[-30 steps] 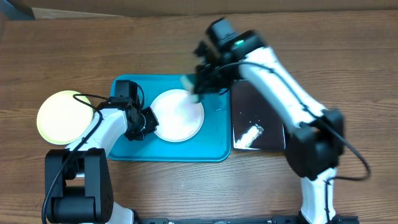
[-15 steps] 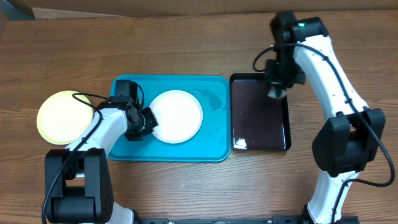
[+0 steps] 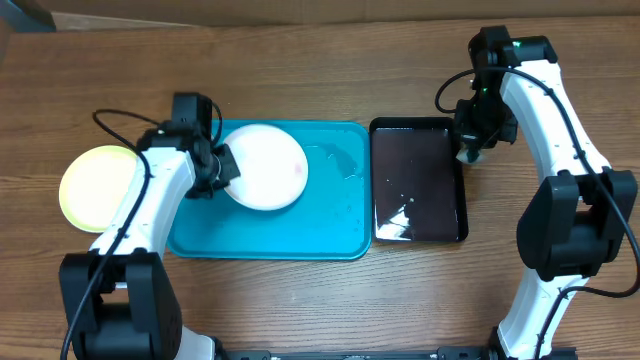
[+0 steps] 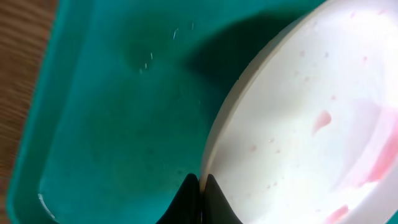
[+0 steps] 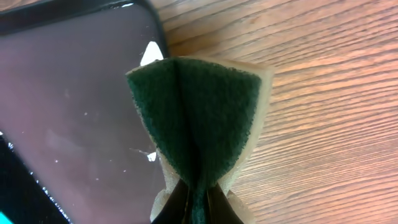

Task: Clean dirty plates on tray and stack at the side
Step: 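Lift the white plate with the left gripper and tilt it up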

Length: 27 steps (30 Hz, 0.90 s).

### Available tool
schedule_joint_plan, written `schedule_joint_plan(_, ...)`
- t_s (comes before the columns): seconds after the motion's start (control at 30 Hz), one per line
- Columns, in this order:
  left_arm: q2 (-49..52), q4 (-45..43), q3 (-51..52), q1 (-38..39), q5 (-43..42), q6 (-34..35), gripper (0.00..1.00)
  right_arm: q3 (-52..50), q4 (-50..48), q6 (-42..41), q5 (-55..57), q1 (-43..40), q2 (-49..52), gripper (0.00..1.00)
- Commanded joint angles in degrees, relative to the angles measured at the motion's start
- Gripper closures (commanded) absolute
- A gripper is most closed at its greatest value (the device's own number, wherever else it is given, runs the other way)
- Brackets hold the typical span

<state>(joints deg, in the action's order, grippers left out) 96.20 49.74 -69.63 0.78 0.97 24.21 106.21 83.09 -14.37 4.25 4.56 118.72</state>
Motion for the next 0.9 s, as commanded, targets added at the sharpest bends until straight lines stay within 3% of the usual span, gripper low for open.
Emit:
schedule_joint_plan(0.0, -2.3, 1.5, -5.2, 0.5, 1.6, -2.0, 0.96, 0.0, -0.3, -0.4, -0.7, 0.3, -0.2, 0.96)
schedule_joint_plan(0.37, -2.3, 5.7, -12.8, 6.3, 11.3, -3.5, 0.96, 0.0, -1.2, 3.0, -9.1, 0.3, -0.2, 0.96)
schedule_joint_plan(0.57, -2.3, 2.4, -13.2, 13.7, 15.5, -3.4, 0.96, 0.0, -4.2, 7.0, -17.8, 0.2, -0.2, 0.96)
schedule_joint_plan(0.87, -2.3, -0.3, -20.3, 27.7, 21.3, -2.8, 0.96, 0.0, -7.1, 6.5, -18.5, -2.1, -0.2, 0.96)
